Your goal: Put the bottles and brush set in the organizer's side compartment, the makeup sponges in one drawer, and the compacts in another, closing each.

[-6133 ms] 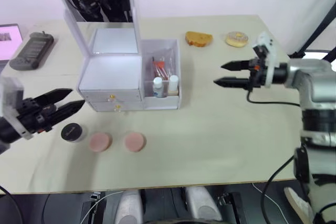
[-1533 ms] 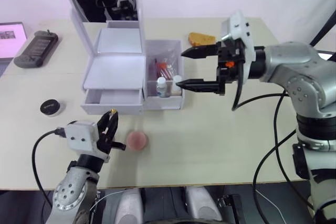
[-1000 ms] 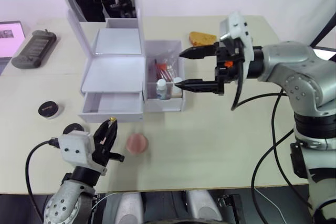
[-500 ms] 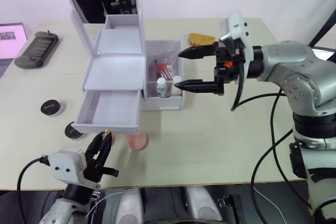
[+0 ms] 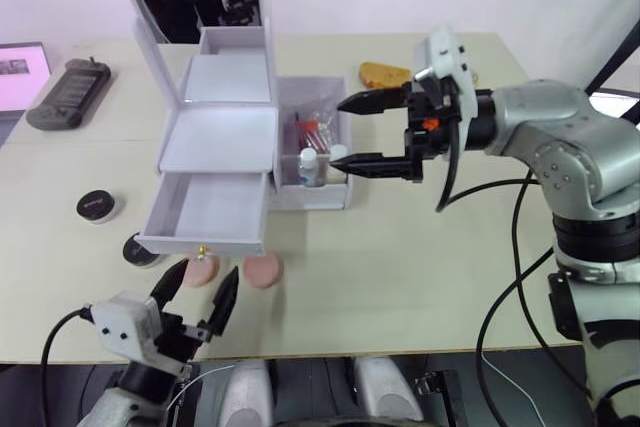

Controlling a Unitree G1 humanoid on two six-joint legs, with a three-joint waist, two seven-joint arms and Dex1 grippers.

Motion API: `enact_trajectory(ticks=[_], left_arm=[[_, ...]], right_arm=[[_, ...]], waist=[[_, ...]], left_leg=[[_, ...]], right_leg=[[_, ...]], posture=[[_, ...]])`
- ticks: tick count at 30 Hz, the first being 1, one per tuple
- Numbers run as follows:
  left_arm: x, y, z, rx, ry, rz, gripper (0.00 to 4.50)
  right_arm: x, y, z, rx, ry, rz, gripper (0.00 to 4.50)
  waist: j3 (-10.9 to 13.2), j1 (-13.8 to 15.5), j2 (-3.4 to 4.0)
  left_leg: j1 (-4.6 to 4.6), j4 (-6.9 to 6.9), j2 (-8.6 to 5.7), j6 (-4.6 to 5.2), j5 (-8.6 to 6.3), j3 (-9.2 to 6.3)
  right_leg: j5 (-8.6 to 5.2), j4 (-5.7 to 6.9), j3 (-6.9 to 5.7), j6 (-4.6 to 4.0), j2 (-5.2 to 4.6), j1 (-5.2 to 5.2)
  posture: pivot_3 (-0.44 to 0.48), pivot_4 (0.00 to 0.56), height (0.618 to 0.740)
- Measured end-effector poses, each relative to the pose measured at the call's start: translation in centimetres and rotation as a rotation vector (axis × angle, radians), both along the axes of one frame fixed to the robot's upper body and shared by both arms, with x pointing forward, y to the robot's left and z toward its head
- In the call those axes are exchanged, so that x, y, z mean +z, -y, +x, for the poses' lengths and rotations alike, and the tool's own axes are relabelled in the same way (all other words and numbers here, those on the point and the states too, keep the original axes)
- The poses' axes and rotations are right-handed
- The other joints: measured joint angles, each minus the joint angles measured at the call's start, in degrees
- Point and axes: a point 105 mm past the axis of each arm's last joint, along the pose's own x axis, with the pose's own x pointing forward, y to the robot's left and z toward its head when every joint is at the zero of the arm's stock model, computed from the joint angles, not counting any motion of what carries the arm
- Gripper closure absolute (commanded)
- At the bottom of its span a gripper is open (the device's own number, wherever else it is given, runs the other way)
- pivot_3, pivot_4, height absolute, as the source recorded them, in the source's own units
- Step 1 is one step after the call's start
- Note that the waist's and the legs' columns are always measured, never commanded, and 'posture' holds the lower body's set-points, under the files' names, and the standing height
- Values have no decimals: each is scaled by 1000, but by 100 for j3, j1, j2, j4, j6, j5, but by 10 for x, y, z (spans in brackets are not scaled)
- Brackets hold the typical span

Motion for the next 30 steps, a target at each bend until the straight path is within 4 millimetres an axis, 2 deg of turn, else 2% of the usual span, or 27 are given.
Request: enact_trajectory(ticks=[4, 6, 10, 13, 15, 17, 19, 23, 26, 30], left_arm=[[-1, -28, -27, 2, -85, -11, 23], [0, -45, -35, 13, -104, -3, 23], [3, -84, -35, 19, -117, 77, 23], [11, -115, -27, 28, -104, 165, 23], [16, -134, -21, 18, -115, 206, 23], [27, -156, -7, -10, -126, 264, 23], [46, -181, 9, -15, -119, 326, 23], [79, -216, 26, -26, -95, 419, 23], [89, -240, 28, -9, -100, 448, 23], [91, -272, 24, 49, -111, 455, 23]], right_arm=[[0, -2, 0, 7, 1, 7, 0], [0, -2, 0, 12, 4, 8, 0], [-2, 1, 0, 23, -3, 5, 0], [-13, 15, 3, -1, -24, -17, 0], [-18, 33, 4, -33, -37, -24, 0], [-26, 60, 1, -80, -47, -40, 0], [-39, 91, -2, -144, -80, -60, 0], [-52, 134, -3, -250, -100, -46, 0], [-61, 166, 1, -355, -96, -31, 0], [-72, 201, 6, -479, -96, -16, 0]], waist=[[2, -21, -1], [3, -24, 0], [4, -18, -3], [3, 14, -4], [4, 31, -4], [1, 83, -9], [-3, 135, -19], [-2, 13, -17], [-1, -58, -15], [0, -109, -12]], left_leg=[[0, -4, 2, 0, 0, 1], [0, -4, 1, -1, 0, 0], [0, -5, 0, -2, -1, 0], [0, -9, -1, -2, -1, 2], [-1, -14, -2, -2, -1, 6], [-1, -19, -2, -3, -1, 5], [0, -22, 1, -3, 0, 4], [1, -28, 2, -5, 1, 25], [8, -37, 6, -4, 1, 30], [11, -42, 12, -4, 2, 29]], right_leg=[[-1, -1, 0, -1, 1, -7], [-1, -3, 0, -1, -1, -23], [-1, -13, -2, -2, -3, -27], [0, -25, -4, -3, -8, -23], [1, -41, -5, -5, -12, -16], [1, -52, -11, -5, -13, -9], [3, -55, -18, -8, -13, -7], [11, -55, -8, -17, -14, 12], [14, -48, -9, -19, -11, 4], [11, -24, -11, -14, -3, -7]], posture=[[0, 150, 740], [0, 150, 740], [0, 150, 740], [0, 150, 740], [0, 150, 740], [0, 150, 740], [0, 150, 740], [0, 150, 740], [0, 150, 740], [0, 150, 740]])
